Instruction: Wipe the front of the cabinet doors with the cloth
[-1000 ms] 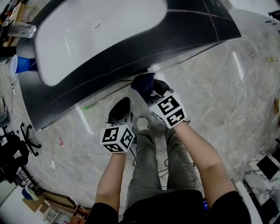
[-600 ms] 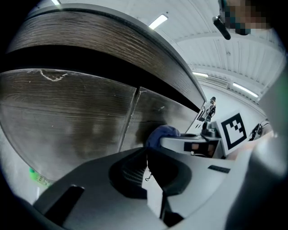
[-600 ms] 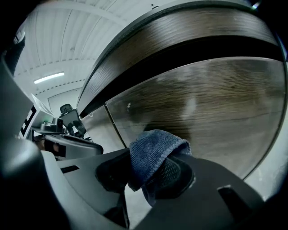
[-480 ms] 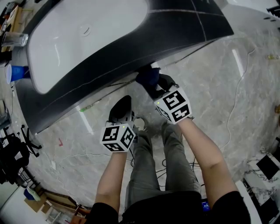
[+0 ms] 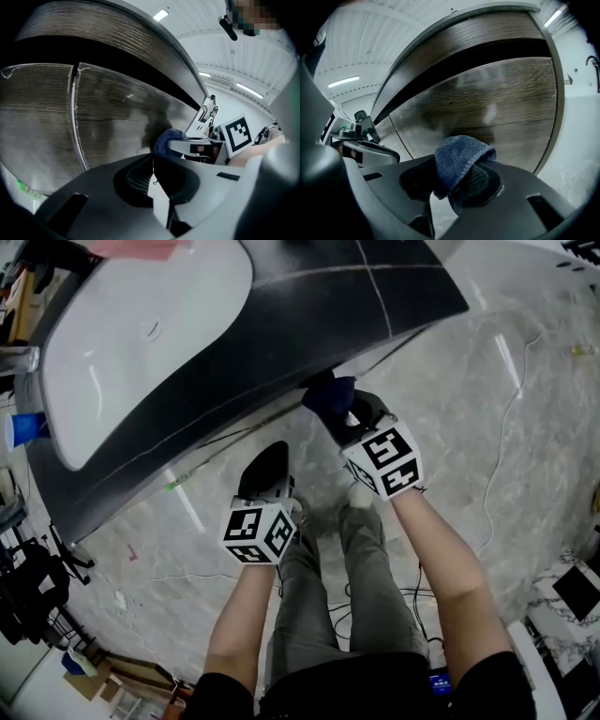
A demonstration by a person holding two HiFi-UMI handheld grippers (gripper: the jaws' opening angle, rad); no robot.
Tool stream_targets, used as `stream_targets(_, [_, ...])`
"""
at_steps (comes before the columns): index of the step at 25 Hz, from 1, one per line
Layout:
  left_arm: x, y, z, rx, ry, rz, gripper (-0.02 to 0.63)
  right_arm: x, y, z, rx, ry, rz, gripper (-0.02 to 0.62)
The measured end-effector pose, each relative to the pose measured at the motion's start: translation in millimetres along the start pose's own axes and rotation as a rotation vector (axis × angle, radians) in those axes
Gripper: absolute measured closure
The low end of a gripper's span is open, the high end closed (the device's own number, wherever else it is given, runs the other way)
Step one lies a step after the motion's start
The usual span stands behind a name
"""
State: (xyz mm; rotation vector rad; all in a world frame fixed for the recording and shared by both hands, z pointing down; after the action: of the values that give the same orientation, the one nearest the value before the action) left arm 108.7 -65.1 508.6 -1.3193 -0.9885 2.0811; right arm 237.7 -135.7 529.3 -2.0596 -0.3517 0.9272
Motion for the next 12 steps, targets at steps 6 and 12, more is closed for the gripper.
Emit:
stream_targets(6, [-25,6,-24,-0.015,-0.035,0.006,0.598,14,1,-29,-0.014,-0.033,-0.008,0.472])
stream_targets(12, [-44,8,-42,-0.014,-0.059,0.007,0.598,26,0,-54,-0.020,-0.059,-0.010,0.472])
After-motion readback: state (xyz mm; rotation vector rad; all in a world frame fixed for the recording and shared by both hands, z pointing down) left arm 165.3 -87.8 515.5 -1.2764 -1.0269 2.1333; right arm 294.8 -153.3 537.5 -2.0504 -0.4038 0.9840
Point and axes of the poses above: the fingertips, and each gripper's own axes: x backward along the fingers, z to its left, y out of its top, the point moved 5 cm from there along x, backward along the fingers, and after that the axes turned 7 degrees about -x, right-handed, at the moved point
